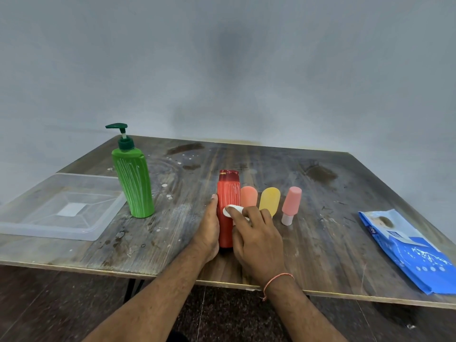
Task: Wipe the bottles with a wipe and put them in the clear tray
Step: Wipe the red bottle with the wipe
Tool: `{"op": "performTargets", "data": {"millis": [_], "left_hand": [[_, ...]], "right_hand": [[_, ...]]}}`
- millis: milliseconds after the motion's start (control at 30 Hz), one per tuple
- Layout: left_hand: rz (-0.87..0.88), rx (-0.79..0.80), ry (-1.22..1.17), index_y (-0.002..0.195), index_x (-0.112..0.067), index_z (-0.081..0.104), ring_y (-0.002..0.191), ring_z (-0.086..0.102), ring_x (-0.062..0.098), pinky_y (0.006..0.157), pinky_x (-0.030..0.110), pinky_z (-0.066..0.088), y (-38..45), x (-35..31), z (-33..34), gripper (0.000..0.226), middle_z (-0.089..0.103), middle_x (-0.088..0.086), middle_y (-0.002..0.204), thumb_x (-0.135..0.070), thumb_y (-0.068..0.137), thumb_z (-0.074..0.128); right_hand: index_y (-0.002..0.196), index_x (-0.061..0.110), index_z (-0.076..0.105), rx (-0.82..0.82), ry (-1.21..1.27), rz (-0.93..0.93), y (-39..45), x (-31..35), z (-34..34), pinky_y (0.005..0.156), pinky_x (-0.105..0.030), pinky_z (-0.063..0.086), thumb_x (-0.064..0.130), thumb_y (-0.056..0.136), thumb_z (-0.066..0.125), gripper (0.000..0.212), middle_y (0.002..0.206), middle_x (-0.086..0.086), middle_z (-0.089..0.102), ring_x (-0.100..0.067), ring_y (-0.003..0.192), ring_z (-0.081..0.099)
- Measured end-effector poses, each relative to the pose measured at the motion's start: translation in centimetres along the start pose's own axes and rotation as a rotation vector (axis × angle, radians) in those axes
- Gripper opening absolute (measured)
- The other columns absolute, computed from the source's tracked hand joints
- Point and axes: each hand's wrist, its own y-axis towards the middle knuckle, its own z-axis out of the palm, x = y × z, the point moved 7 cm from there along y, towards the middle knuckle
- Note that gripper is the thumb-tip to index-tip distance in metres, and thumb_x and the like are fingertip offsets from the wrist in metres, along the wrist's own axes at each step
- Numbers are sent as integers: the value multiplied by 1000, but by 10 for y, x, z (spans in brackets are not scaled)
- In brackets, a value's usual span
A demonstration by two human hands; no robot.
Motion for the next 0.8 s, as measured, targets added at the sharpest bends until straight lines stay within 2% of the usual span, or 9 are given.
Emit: {"op": "performTargets", "data": {"millis": [67, 233, 400, 500, 600, 800], "left_hand": [[5, 1, 5, 130, -11, 68, 104, 75, 30, 89, 43, 58, 0, 1, 0, 76, 76, 18, 115, -69, 105, 25], [2, 16, 17, 130, -13, 68, 107, 75, 31, 92, 44, 58, -1, 1, 1, 78, 76, 19, 117, -71, 104, 23], [-4, 15, 10, 134, -11, 66, 109, 74, 32, 91, 43, 58, 0, 1, 0, 78, 75, 20, 120, -70, 104, 25], [-19, 18, 7, 130, -12, 68, 107, 75, 32, 91, 44, 59, 0, 1, 0, 78, 76, 20, 118, -71, 103, 26], [-20, 11, 7, 133, -12, 67, 113, 73, 32, 95, 45, 58, 1, 1, -1, 77, 76, 18, 120, -70, 104, 25], [-28, 3, -7, 134, -11, 66, 114, 73, 35, 97, 48, 58, 0, 1, -1, 78, 75, 20, 121, -72, 103, 28]], "right_hand": [[145, 26, 61, 19, 15, -32, 0, 3, 2, 74, -35, 50, 22, 102, 54, 43, 109, 1, 55, -21, 92, 49], [135, 27, 65, 6, 24, -16, -1, 2, -3, 72, -36, 51, 22, 99, 56, 37, 111, 1, 57, -21, 93, 50], [145, 28, 62, 28, 36, 9, 0, -1, 2, 73, -36, 51, 22, 101, 55, 45, 112, 2, 56, -21, 94, 50], [140, 29, 64, 36, 38, -20, -1, 2, 1, 74, -34, 50, 22, 100, 56, 41, 112, 2, 56, -20, 95, 50], [134, 26, 67, -1, 43, 27, -1, -2, -3, 73, -34, 52, 22, 98, 55, 38, 112, 2, 58, -21, 95, 51], [142, 28, 64, 35, 56, 1, -1, -1, 2, 75, -33, 51, 22, 100, 54, 43, 113, 3, 56, -19, 96, 50]]}}
